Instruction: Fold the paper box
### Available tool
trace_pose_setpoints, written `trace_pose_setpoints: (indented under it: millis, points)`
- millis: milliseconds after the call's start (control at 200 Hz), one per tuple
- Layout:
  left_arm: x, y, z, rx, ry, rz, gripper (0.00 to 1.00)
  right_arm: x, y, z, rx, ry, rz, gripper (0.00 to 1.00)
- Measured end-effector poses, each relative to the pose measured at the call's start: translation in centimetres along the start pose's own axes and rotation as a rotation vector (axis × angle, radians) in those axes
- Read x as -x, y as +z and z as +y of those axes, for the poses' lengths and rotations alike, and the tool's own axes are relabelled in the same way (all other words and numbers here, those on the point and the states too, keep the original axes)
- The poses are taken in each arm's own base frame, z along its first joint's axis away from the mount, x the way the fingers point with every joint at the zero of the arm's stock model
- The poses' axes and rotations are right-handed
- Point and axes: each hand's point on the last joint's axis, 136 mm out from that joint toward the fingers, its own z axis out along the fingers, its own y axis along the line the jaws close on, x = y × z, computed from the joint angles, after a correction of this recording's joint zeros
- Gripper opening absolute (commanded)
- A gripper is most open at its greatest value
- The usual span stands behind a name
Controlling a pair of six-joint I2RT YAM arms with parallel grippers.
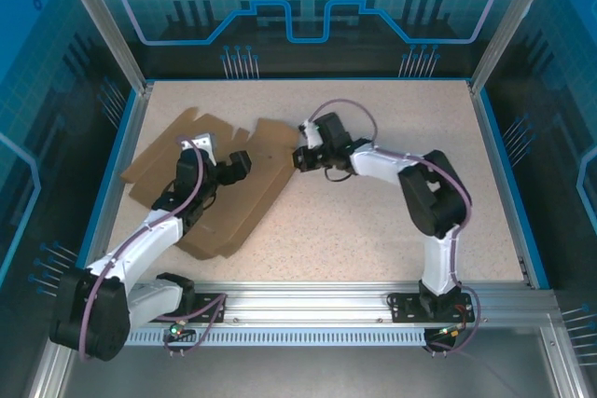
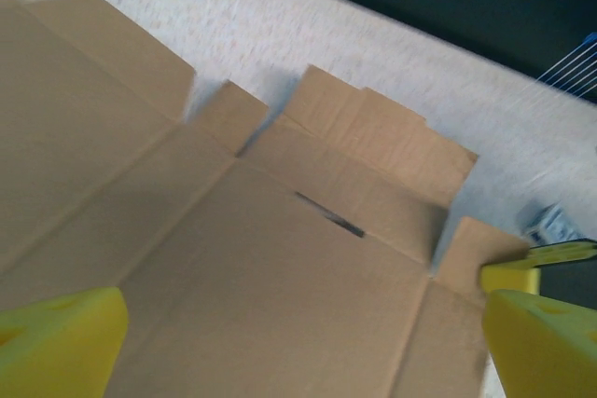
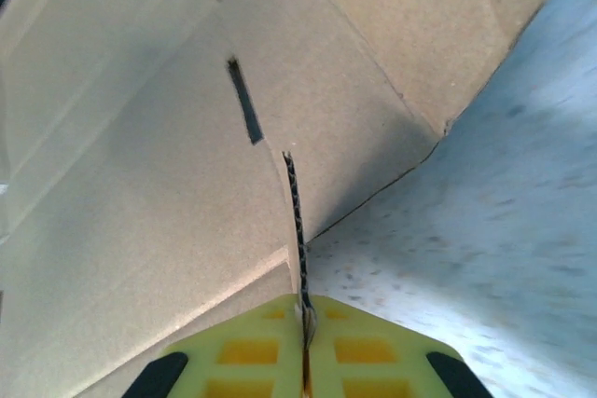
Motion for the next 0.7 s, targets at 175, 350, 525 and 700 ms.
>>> trace_pose_setpoints:
  millis: [175,350,525,700]
  points:
    - [4.4,-0.2,-3.8,-0.141,0.054,-0.127,0.95,3.7,-7.5,-2.0,0.0,-0.132,-0.073,0.06]
    - [8.0,1.5,-9.1,-0.302,0.21,-0.183,0.91,4.2,-12.3,-3.1,0.023,-0.243,-0.072,0.06]
    - [10.1,3.0,-14.0,-0.442,0.419,-0.202,0.92,3.9,-15.5,-0.6,0.086,-0.397,-0.063,0.06]
    - [10.0,4.1,-16.5,-0.539,0.661,-0.189,0.92,4.6,-18.5,1.2,0.133,-0.512,-0.091,0.06]
